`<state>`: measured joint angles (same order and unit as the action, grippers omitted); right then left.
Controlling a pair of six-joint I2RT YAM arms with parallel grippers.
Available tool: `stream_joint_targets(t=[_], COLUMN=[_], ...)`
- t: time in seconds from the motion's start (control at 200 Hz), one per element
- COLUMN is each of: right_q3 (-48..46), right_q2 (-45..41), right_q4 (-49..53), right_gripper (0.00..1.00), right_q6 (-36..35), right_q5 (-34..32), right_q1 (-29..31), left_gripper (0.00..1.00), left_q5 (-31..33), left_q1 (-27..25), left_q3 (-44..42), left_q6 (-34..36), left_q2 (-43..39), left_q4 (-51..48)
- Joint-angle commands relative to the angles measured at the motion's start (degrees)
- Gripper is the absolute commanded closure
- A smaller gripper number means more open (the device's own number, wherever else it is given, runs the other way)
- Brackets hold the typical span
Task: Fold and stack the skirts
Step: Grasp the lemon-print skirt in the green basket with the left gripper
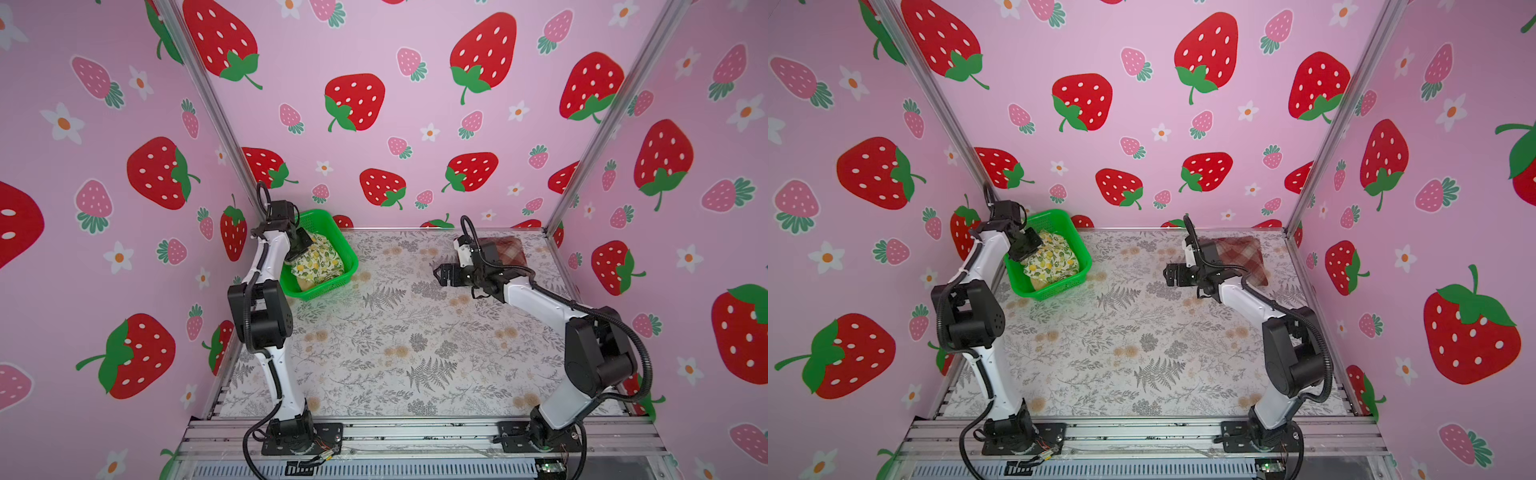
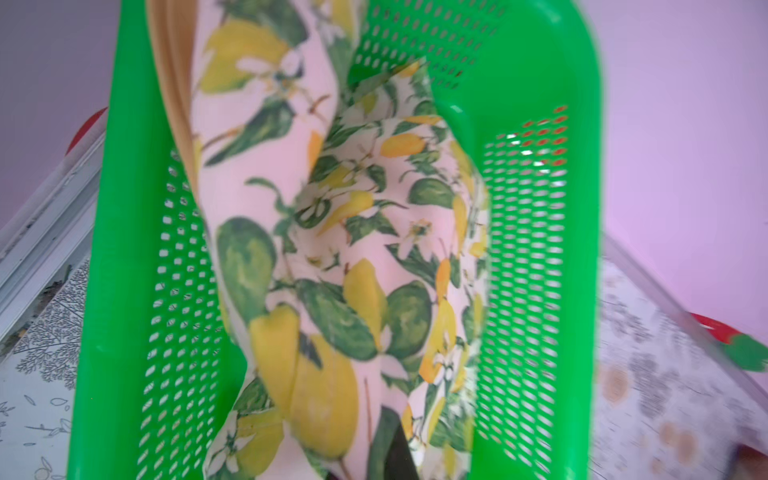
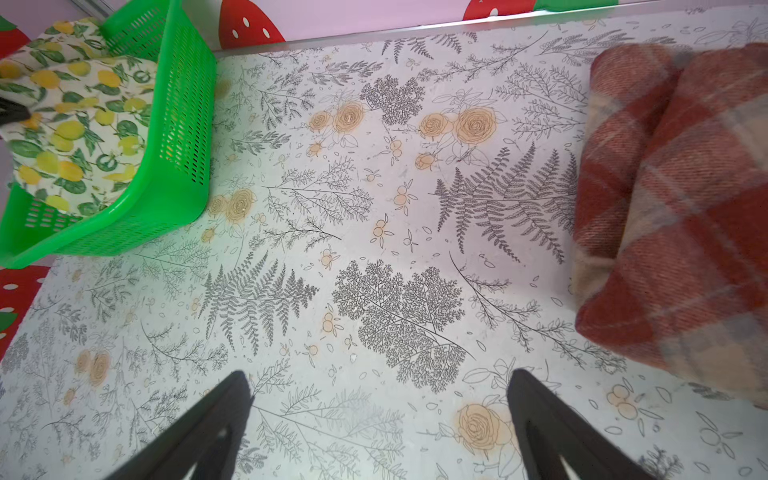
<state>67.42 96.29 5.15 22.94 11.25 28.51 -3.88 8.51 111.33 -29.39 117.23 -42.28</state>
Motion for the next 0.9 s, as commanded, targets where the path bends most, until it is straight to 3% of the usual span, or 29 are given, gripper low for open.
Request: stream_joint_targets(t=[0.0,0.22,0.35,0.455,0.51,0.685,0.896], right_q3=[0.3,1.2,1.1,1.1,0.8,0.0,0.3], right_q2=[-1.3,-1.8,-2.9,-3.2,-3.1,-2.2,-0.8], right_q4=[-1.1,-1.1,-0.7,-0.1,-0.4,-1.1,-1.0], right_gripper=[0.0,0.0,0.0,0.0,0.0,0.0,0.0], right_q6=[0.6,0.7,0.6,0.4,0.5,1.3,1.1], right_q5=[-0.3,-1.6,-2.8,-2.8,-2.8,-2.4,-2.1], right_q1=[0.4,0.4,0.4,0.4,0.4,0.4,0.4], left_gripper=[1.0,1.0,1.0,1.0,1.0,1.0,1.0], left_q5=[-8.2,-15.4,-14.7,-9.4,-7.4,-9.8,-11.2], left_q1=[-0.7,-3.6,-8.1,-10.7,-10.4,-7.4,-5.4], left_q3=[1.0,-2.4,-3.0,-3.4,-3.3,-1.6,8.9], left_q6=[-1.4,-4.7,-3.7,-1.2,-0.2,-1.8,-3.4], left_q2=[-8.3,-19.1,-24.9,-27.4,-26.7,-21.8,-14.3], left_q4=[1.6,4.9,4.7,3.3,2.3,4.4,3.3])
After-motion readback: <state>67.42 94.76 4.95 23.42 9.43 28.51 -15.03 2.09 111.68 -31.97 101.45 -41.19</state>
